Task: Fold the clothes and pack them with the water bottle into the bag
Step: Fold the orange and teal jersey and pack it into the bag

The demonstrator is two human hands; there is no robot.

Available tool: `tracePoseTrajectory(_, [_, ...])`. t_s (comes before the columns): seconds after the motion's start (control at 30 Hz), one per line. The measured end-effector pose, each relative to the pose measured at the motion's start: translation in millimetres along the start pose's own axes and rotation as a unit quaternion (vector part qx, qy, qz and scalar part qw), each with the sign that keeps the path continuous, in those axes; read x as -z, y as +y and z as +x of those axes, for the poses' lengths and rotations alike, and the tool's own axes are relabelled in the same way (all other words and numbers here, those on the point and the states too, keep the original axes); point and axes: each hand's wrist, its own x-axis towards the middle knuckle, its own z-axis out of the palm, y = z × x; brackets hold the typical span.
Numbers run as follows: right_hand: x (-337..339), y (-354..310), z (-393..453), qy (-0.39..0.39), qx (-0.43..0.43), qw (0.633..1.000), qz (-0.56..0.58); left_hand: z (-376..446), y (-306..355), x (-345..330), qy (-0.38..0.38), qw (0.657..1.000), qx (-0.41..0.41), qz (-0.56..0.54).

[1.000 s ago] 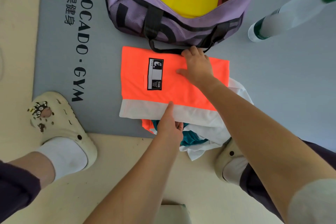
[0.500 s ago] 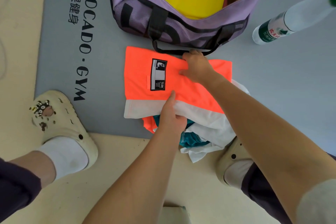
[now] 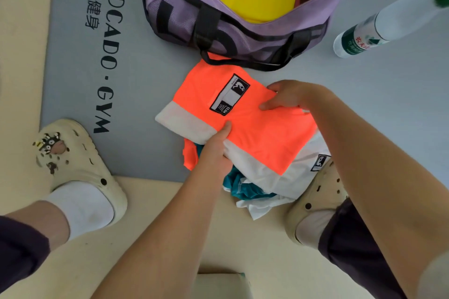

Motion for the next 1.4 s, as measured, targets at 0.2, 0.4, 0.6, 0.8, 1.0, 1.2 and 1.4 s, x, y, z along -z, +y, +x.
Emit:
tracePoseTrajectory(0.2, [-24.7, 6.5, -48.8, -0.047, 0.069, 0.898, 0.432, -25.9, 20.6, 32.3, -0.094, 0.988, -0.105, 0.059])
tracePoseTrajectory(0.4, [-36.2, -11.4, -103.8, -0.014, 0.200, 0.734, 0.649, -75.6, 70.8, 33.9, -0.149, 0.952, -0.199, 0.176])
tracePoseTrajectory(0.6, [-39.8, -32.7, -144.0, 0.026, 0.186, 0.709, 0.679, -112.1, 93.4, 29.9, -0.188, 0.928, -0.238, 0.216])
tracePoseTrajectory(0.8, [-35.8, -42.1, -165.2, 0.131, 0.198, 0.712, 0.661, -141.4, 106.6, 31.4, -0.246, 0.883, -0.275, 0.290])
tracePoseTrajectory(1.0, [-26.6, -37.8, -185.5, 0.157, 0.291, 0.738, 0.588, -162.3, 116.5, 16.2, -0.089, 0.851, -0.439, 0.274])
tracePoseTrajectory(1.2, [-17.4, -31.3, -192.1, 0.143, 0.323, 0.766, 0.537, -169.8, 126.2, 15.0, -0.202, 0.767, -0.476, 0.381])
tracePoseTrajectory(1.4, [-14.3, -30.5, -191.1, 0.239, 0.281, 0.821, 0.436, -162.5, 126.7, 6.2, -0.082, 0.666, -0.508, 0.540])
